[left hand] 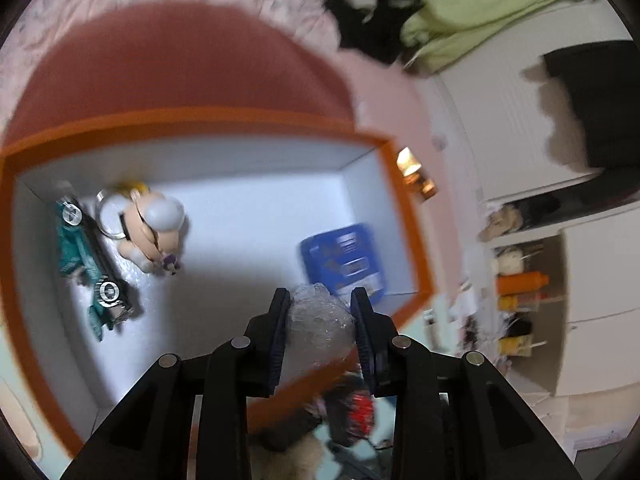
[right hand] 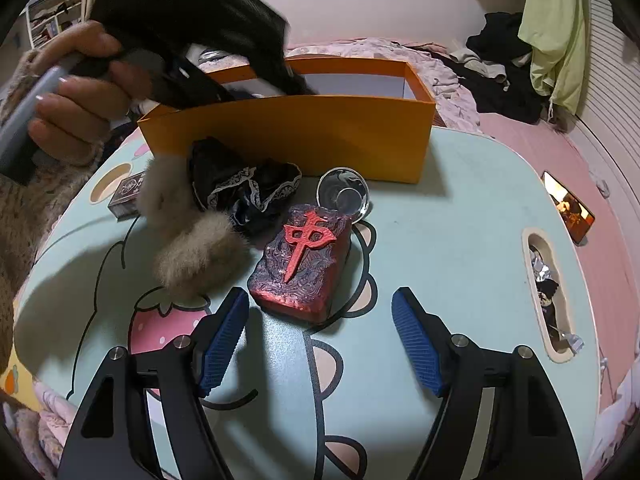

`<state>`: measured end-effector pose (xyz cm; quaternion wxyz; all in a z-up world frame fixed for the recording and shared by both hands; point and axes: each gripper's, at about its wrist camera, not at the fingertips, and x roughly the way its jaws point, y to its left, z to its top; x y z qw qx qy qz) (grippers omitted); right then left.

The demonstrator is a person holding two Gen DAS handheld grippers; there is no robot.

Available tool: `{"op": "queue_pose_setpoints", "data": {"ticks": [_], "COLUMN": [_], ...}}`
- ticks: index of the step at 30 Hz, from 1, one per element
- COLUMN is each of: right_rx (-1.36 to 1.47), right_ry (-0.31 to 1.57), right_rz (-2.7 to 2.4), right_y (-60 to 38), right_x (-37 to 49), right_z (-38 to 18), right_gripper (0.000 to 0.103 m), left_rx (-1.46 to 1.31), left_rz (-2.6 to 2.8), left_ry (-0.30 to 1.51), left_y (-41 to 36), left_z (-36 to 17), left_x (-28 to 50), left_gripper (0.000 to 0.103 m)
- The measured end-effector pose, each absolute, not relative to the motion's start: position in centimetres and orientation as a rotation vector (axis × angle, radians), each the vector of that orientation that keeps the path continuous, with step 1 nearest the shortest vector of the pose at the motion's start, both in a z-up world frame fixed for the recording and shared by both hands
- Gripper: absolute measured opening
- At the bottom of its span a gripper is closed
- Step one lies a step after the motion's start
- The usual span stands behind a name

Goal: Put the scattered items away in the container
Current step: 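Pick the clear plastic bag from the box with the left tool, drop it on the table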

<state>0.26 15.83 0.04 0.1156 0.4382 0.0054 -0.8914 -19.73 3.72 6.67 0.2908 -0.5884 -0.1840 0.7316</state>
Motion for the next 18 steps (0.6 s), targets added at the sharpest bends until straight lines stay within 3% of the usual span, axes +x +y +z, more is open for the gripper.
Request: {"op": "queue_pose_setpoints", "data": {"ticks": [7, 18], "right_rx": [1.281, 1.281], "right_ry": [0.006, -0.007], "right_rz": [-2.611, -2.616], "right_y": [16.0, 16.3], "right_x": [0.3, 0.2], "right_z": [0.0, 0.1], "right_gripper": [0.074, 0.074], "left_rx": [-1.399, -1.392], "left_rz": [1.964, 2.022], "left_ry": [-0.474, -0.45], "left_y": [1.6, -2.2], "left_z": [10.5, 6.5], "left_x": [-15.2, -7.4], "left_gripper": [0.03, 0.03]}}
